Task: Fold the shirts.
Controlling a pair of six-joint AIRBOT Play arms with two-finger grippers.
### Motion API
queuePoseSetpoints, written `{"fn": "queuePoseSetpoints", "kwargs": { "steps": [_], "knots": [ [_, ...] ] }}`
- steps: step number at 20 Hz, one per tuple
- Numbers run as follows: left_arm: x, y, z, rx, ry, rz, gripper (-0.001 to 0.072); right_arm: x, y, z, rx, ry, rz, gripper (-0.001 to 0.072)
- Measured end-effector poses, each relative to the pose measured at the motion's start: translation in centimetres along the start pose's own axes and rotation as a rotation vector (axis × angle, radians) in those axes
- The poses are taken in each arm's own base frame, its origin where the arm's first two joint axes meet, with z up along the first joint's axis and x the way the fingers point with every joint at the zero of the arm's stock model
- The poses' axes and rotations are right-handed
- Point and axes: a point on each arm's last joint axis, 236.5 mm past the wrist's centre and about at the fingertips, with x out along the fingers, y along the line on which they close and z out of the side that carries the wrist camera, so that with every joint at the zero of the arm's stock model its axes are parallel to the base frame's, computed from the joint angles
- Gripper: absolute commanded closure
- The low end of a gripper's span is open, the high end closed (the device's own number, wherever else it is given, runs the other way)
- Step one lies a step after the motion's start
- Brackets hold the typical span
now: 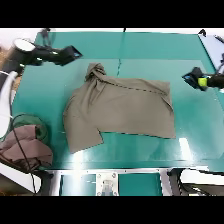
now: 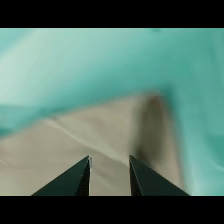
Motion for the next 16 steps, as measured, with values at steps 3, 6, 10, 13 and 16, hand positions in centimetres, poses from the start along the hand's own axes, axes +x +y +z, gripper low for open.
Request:
{"fn": "queuePoseSetpoints", "kwargs": {
  "steps": [3,6,10,13,16],
  "knots": [
    [-5.2,2.6,-0.2,-0.040,0.072,-0.011,0.0053,-3.3,-5.3,-4.6,0.021,0.148,-0.108,0.0179],
    [-8.8,4.9,-1.6,-0.079,0.144,-0.004,0.0053,-4.8,-9.1,-11.2,0.099,0.319,-0.149,0.0180],
    [-11.0,5.9,-3.4,-0.103,0.225,-0.003,0.0053,-4.5,-11.7,-19.7,0.196,0.519,-0.144,0.0181],
    [-11.6,6.2,-4.0,-0.110,0.247,0.000,0.0053,-3.8,-11.8,-24.1,0.263,0.622,-0.108,0.0186],
    [-11.9,6.2,-4.2,-0.112,0.258,-0.003,0.0053,-3.1,-11.2,-26.7,0.287,0.697,-0.081,0.0338]
  ]
}}
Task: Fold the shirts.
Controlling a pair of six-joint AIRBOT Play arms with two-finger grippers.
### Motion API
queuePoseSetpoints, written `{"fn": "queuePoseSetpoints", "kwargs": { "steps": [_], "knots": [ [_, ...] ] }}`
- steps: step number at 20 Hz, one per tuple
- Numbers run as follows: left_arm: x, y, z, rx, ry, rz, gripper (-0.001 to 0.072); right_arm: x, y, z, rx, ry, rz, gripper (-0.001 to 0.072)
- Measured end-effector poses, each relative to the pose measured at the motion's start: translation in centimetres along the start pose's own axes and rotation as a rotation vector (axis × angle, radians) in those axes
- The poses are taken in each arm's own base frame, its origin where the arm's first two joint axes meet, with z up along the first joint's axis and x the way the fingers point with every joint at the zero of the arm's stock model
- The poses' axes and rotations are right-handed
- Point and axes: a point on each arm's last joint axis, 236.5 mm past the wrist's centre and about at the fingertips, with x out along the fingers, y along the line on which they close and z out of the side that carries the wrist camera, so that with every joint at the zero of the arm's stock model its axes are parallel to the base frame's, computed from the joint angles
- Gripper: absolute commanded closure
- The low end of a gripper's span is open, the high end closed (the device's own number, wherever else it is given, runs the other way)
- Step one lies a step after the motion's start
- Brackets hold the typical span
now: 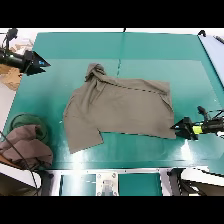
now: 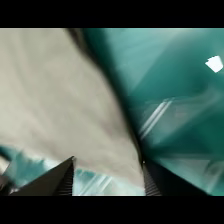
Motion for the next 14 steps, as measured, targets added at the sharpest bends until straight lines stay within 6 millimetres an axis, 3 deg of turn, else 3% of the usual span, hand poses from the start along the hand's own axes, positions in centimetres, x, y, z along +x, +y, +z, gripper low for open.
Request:
{"fn": "queuePoseSetpoints", "kwargs": {
  "steps": [1,2,3,4,7,11,14],
  "knots": [
    [0.0,0.1,0.0,-0.001,0.001,0.001,0.0053,0.5,0.1,-0.3,-0.011,0.017,-0.001,0.0394],
    [0.0,0.1,-0.1,-0.001,0.003,0.001,0.0053,0.9,0.3,-0.5,-0.028,0.027,0.003,0.0490],
    [-0.1,0.0,-0.1,-0.001,0.006,0.000,0.0054,1.3,0.6,-0.5,-0.044,0.029,0.011,0.0634],
    [-0.1,0.1,-0.1,-0.002,0.006,0.001,0.0054,1.5,0.7,0.0,-0.063,0.013,0.013,0.0697],
    [-0.1,0.1,-0.2,-0.003,0.007,0.001,0.0054,0.7,1.8,2.3,-0.113,-0.062,0.030,0.0698],
    [0.0,0.8,-1.3,-0.026,0.053,0.025,0.0054,-3.9,1.9,8.7,-0.131,-0.285,-0.021,0.0698],
    [1.2,2.4,-3.7,-0.103,0.126,0.039,0.0054,-6.2,2.4,10.8,-0.126,-0.366,-0.019,0.0698]
  ]
}}
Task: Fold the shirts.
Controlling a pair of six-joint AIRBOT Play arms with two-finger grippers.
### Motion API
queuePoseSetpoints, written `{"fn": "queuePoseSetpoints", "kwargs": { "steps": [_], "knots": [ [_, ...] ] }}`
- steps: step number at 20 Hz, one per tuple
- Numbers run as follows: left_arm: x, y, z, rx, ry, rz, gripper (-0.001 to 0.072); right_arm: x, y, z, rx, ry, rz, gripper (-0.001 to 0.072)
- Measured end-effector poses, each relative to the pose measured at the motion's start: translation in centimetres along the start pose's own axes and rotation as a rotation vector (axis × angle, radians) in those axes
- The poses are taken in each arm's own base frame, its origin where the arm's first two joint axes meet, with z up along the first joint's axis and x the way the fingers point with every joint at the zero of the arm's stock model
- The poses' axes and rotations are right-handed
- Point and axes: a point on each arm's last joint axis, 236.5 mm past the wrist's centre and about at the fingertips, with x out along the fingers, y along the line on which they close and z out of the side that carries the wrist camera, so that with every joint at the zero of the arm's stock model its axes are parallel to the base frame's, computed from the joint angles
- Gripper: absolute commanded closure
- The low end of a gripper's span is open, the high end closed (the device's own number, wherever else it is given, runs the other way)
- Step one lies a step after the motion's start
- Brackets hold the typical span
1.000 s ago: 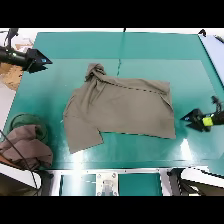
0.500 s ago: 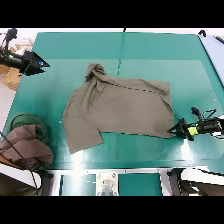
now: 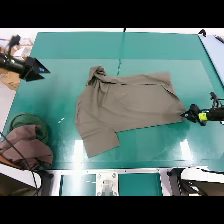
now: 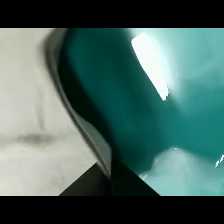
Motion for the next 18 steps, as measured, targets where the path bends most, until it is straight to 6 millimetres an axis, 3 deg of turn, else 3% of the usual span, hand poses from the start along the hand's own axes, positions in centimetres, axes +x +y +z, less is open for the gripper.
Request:
{"fn": "queuePoseSetpoints", "kwargs": {
  "steps": [1,2,3,6,10,13,16,18],
  "knots": [
    [0.9,0.6,-1.2,-0.036,0.039,-0.007,0.0068,-0.1,0.0,0.4,0.003,-0.012,0.000,0.0698],
    [2.1,1.2,-2.7,-0.078,0.089,-0.017,0.0175,-0.1,-0.1,0.7,0.007,-0.015,0.002,0.0698],
    [3.6,1.7,-4.5,-0.121,0.149,-0.035,0.0206,-0.1,-0.2,0.9,0.010,-0.017,0.002,0.0698],
    [8.0,2.3,-10.4,-0.247,0.320,-0.078,0.0205,0.2,-0.4,1.3,0.008,-0.022,0.003,0.0698],
    [13.3,2.1,-16.1,-0.337,0.444,-0.077,0.0206,0.4,-0.6,1.5,0.004,-0.025,0.001,0.0698],
    [16.3,1.1,-19.1,-0.383,0.502,-0.062,0.0207,0.4,-0.6,1.5,0.001,-0.025,0.000,0.0698],
    [18.4,-0.4,-20.6,-0.401,0.525,-0.067,0.0223,0.4,-0.7,1.5,-0.010,-0.026,0.000,0.0698],
    [19.5,-0.6,-20.6,-0.406,0.501,-0.058,0.0636,0.4,-0.6,1.5,-0.014,-0.027,0.000,0.0698]
  ]
}}
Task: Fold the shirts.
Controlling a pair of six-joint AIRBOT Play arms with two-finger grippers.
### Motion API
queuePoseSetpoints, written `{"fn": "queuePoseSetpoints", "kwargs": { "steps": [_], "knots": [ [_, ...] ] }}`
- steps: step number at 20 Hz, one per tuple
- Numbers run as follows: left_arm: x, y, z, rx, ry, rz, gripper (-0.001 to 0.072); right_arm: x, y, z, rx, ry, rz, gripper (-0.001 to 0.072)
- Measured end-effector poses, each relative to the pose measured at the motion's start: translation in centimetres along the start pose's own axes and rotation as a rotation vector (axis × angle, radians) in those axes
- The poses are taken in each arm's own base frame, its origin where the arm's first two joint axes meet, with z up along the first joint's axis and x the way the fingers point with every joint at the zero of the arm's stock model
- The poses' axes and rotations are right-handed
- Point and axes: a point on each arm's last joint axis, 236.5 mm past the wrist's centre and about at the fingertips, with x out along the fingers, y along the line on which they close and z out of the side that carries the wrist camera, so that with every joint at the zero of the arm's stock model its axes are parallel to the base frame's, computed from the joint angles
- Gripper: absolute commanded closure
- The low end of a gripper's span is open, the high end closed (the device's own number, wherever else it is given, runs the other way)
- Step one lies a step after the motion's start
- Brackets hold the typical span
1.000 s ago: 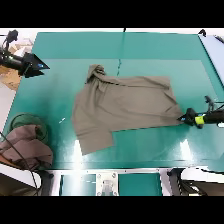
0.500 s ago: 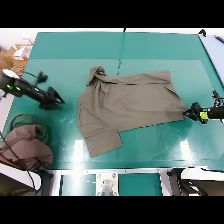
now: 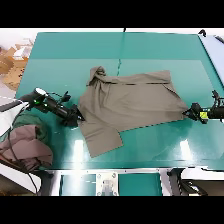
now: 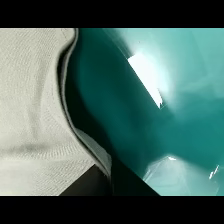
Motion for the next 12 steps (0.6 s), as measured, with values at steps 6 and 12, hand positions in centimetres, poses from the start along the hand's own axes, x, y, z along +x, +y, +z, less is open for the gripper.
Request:
{"fn": "queuePoseSetpoints", "kwargs": {
  "steps": [6,12],
  "knots": [
    [-1.2,-3.0,3.2,0.084,-0.170,-0.037,0.0684,-0.2,0.5,-0.2,-0.005,0.007,0.014,0.0699],
    [-12.1,-15.5,1.6,0.419,-0.518,-0.084,0.0683,-8.6,11.0,4.5,-0.137,-0.227,0.255,0.0698]
  ]
}}
